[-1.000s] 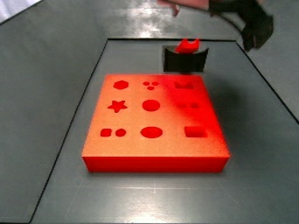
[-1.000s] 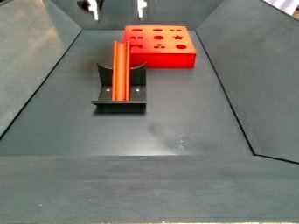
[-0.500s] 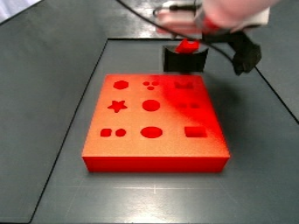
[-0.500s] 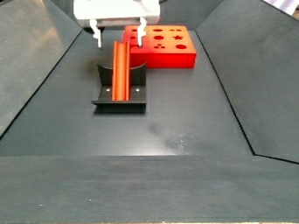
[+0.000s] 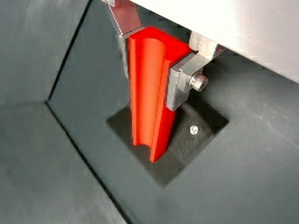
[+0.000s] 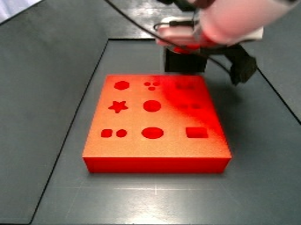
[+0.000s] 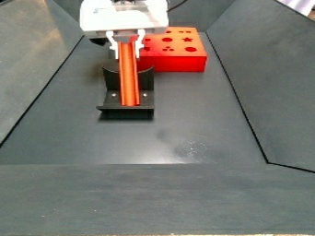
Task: Pick up the arch object. Move up. Place the arch object on the fixture. Regrasp the arch object. Move to above the board. Insert the arch object.
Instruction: Move to above the board.
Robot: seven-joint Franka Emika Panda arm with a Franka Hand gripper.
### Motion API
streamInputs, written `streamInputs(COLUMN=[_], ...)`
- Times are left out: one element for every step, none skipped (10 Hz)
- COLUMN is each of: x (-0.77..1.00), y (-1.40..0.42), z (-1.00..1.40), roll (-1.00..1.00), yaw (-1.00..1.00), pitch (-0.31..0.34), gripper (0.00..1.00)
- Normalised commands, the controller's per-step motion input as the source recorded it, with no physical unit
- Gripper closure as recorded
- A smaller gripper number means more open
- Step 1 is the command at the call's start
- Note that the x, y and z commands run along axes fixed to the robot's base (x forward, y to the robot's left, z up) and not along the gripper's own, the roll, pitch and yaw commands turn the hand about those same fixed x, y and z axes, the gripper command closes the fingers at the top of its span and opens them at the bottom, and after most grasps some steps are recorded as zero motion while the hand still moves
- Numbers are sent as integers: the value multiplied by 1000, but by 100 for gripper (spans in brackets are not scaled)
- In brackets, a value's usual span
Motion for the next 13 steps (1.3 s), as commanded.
streamInputs(x=[-135, -137, -140, -140, -141, -147, -152, -156, -157, -161, -129, -87, -68], y=[259, 242, 232, 225, 218, 208, 200, 190, 178, 168, 121, 72, 50], z=[1000, 1000, 1000, 1000, 1000, 1000, 1000, 1000, 1000, 1000, 797, 515, 302], roll=[-348, -252, -183, -136, -119, -116, -115, -117, -119, -123, -126, -127, -122], yaw=[272, 199, 127, 31, -33, -94, -156, -184, -196, -195, -182, -155, -132], pitch=[-127, -219, -273, -291, -284, -264, -225, -182, -134, -77, -39, 1, 32], gripper=[100, 100, 100, 100, 100, 100, 100, 100, 100, 100, 100, 100, 100])
